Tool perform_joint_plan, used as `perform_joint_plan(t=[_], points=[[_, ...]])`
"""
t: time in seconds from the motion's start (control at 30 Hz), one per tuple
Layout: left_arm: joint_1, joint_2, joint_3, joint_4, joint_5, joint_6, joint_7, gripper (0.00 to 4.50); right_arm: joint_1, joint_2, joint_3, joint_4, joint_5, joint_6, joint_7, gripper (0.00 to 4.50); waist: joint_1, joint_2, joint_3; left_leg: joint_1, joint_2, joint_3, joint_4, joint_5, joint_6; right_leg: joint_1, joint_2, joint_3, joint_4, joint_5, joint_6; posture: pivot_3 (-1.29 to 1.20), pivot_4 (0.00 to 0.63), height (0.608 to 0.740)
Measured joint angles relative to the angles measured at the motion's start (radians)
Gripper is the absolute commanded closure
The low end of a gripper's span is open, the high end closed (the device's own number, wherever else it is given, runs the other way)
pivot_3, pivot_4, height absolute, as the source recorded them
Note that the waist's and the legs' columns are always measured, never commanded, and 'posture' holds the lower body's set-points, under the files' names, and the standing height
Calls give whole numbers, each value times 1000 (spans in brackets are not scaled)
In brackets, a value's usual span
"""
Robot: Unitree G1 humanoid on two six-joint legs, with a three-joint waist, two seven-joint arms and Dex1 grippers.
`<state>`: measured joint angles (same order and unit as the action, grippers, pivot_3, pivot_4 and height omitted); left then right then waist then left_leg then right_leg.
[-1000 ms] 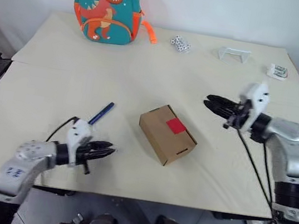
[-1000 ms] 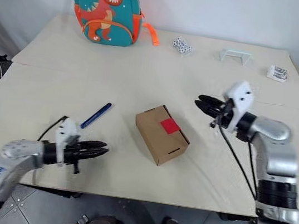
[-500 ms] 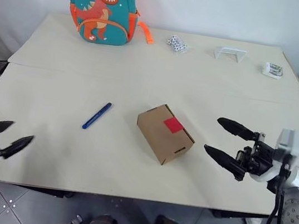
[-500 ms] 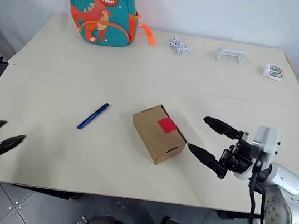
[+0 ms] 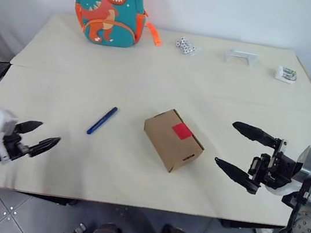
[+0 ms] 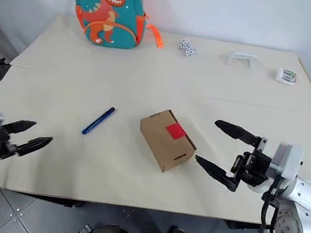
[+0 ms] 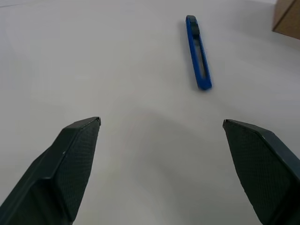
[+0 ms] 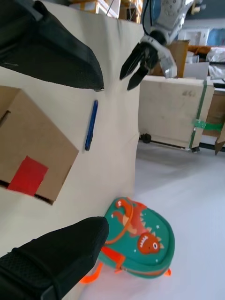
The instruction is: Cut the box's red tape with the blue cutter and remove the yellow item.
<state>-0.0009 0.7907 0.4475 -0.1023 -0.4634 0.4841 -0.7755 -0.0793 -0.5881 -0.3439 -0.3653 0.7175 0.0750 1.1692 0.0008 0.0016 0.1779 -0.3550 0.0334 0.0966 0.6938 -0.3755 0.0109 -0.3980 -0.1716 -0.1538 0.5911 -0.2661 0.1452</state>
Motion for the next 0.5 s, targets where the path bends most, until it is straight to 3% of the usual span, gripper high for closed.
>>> perform_joint_plan(t=[0.23, 0.5], points=[[-252, -129, -333, -40, 137, 160, 202, 61, 22, -3, 13, -13, 8, 17, -37, 0, -6, 0, 0, 0, 0, 9, 0, 0, -1, 0, 1, 0, 0, 0, 0, 0, 150, 740], [-300, -163, -360, -5, 227, 146, 314, 61, 63, -3, 20, -78, 15, 33, -87, 0, -1, 0, 0, 0, 1, 9, 3, 1, -1, 1, 2, 2, 0, 0, 0, 0, 150, 740]])
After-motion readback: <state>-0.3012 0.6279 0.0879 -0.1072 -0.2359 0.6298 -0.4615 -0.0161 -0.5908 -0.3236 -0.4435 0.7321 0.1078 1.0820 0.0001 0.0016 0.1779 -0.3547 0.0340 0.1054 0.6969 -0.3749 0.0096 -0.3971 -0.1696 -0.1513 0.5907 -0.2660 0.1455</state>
